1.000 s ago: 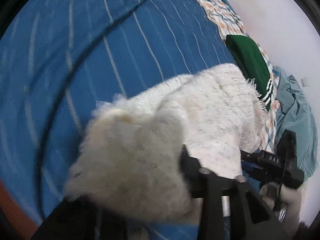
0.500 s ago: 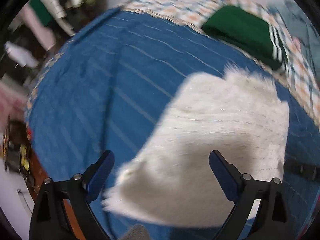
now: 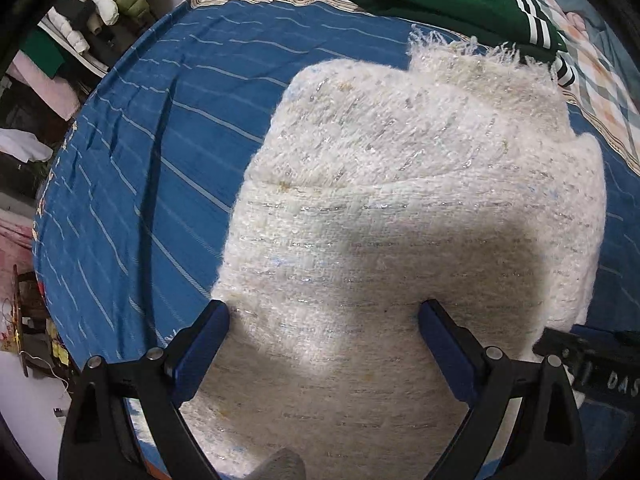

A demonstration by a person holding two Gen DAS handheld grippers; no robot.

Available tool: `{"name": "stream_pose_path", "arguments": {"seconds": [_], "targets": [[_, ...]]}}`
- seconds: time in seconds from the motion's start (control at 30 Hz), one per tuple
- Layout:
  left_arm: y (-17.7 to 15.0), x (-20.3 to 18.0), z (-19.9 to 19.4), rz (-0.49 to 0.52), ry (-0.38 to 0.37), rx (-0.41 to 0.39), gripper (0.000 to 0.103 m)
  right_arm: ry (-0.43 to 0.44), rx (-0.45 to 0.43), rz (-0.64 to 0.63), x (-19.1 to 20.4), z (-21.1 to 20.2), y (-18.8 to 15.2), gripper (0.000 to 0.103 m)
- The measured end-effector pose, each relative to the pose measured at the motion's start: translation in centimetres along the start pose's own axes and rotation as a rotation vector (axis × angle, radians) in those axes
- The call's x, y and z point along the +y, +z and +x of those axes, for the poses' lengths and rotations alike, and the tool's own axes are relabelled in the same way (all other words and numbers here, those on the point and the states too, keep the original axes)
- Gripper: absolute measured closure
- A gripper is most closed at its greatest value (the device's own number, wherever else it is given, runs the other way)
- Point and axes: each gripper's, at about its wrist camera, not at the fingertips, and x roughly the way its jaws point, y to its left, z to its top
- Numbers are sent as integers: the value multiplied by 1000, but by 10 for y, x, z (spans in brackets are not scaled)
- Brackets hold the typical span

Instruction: Fold large clothes

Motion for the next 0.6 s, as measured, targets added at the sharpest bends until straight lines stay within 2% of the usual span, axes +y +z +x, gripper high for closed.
{"name": "stream_pose_path", "arguments": {"seconds": [0.13, 0.23, 0.3, 0.37, 0.47, 0.53, 0.6], "targets": [[5, 2, 1, -8, -8, 12, 4, 33, 32, 30, -10, 6, 13, 49], [14, 13, -19, -36, -35, 1, 4, 42, 76, 33, -10, -10, 18, 49], [23, 22, -34, -66, -36, -40, 4, 76, 42, 20, -2, -34, 26, 49], [33, 26, -36, -94, -46, -56, 4, 110, -49, 4, 0, -67, 30, 49], [49, 23, -7, -117, -49, -14, 4, 149, -116, 6, 0, -85, 46, 50], [58, 21, 21, -127, -66, 33, 4, 135, -128, 15, 3, -74, 62, 59], [63, 22, 40, -142, -98, 36, 2, 83, -101, -6, 20, -45, 78, 59]]}}
